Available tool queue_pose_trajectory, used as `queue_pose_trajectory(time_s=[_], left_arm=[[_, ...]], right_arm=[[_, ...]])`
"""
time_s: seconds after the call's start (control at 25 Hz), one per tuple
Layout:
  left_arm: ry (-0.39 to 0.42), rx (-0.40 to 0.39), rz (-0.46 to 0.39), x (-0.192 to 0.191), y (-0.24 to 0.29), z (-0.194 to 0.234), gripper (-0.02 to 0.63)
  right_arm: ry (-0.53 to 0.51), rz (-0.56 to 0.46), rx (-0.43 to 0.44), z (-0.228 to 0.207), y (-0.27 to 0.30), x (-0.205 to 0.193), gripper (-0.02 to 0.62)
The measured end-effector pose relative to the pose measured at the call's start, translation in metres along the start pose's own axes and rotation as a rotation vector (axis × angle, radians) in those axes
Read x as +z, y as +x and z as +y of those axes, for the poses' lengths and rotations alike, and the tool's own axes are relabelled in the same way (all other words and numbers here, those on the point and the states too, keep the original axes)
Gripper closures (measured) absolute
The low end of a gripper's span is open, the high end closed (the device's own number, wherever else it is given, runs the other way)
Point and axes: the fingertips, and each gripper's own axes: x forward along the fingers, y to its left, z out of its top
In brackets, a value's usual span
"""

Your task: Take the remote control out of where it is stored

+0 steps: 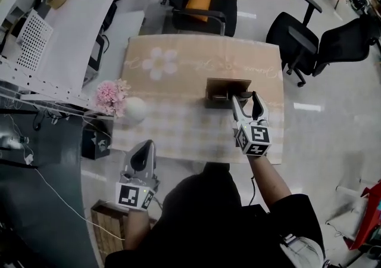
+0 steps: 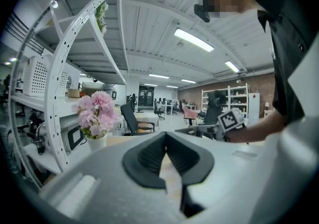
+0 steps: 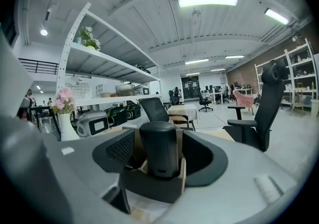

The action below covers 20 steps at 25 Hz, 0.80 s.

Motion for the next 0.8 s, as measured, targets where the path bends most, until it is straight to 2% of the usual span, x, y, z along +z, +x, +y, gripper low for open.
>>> queue_pose_trajectory(time_s=[0.44, 0.56, 0.8], left_arm=[[-0.021, -0.02, 0.028, -0.006, 0.03, 0.003, 0.604], [-0.023, -0.021, 0.021, -0.005, 0.033, 0.005, 0.604], [-0.031, -0.023, -0.002, 0.001, 0.032, 0.01, 0.604]], right_arm=[[-0.007, 0.027, 0.0, -0.005, 0.025, -0.007, 0.314], [-0.011, 0.038, -0.025, -0.009, 0.028, -0.008, 0.342], [-0.019, 0.017, -0.04, -0.008, 0.021, 0.007, 0.345]])
